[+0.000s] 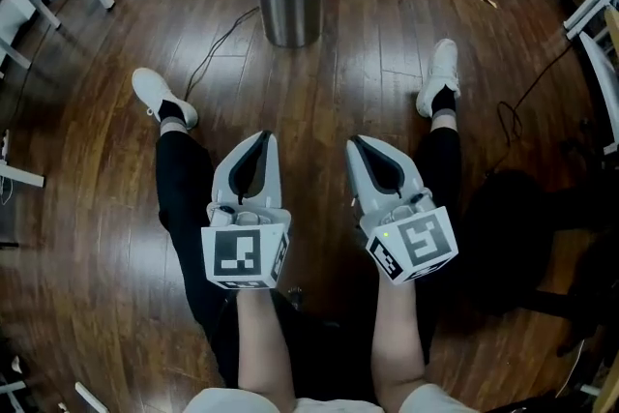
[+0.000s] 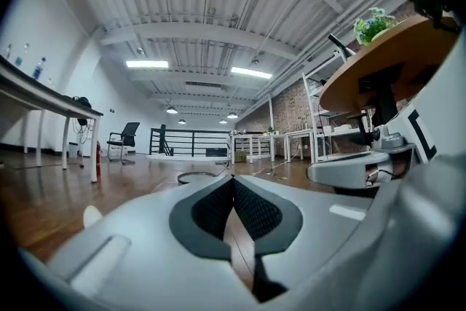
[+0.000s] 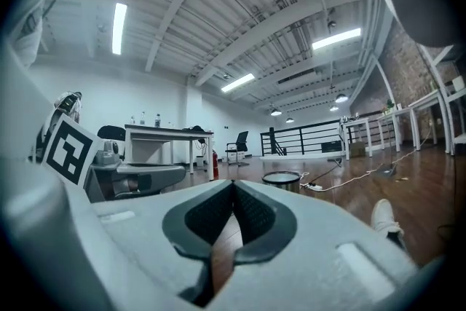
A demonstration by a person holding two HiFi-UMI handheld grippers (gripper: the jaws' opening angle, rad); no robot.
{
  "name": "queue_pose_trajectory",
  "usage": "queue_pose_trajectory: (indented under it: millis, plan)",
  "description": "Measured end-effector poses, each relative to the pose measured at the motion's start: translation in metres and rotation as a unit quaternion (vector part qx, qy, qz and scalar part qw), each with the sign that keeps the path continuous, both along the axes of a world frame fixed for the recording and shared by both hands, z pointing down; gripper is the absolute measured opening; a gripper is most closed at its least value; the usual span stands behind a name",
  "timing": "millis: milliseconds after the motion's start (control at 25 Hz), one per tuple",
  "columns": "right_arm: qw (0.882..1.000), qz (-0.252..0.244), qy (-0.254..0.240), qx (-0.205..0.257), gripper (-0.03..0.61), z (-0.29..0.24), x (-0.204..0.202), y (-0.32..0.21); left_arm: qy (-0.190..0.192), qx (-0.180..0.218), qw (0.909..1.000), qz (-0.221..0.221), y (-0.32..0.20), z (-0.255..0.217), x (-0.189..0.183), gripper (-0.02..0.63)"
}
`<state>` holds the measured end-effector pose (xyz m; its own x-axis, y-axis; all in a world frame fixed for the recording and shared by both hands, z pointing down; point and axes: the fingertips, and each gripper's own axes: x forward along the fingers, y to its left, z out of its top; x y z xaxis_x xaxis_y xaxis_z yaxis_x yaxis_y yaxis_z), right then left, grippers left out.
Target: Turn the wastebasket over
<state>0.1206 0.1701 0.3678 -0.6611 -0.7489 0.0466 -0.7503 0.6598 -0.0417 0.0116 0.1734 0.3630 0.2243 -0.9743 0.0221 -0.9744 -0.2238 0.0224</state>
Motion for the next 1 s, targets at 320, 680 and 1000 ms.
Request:
queue_pose_trajectory:
  millis: [320, 680, 1000]
  plan:
    - [1.0, 0.012, 0.014, 0.025, -0.008, -0.023, 0.027, 0.092, 0.001, 0.035, 0.9994, -0.005, 0.098, -0.023, 0.018, 0.017]
    - [0.998, 0.019, 0.017, 0.048, -0.008, -0.052, 0.038, 0.143, 0.014, 0.057, 0.9982, -0.016, 0.15, -0.053, 0.021, 0.017]
    - [0.996, 0.028, 0.02, 0.08, -0.008, -0.076, 0.044, 0.153, 0.005, 0.071, 0.9973, -0.016, 0.16, -0.074, 0.022, 0.017]
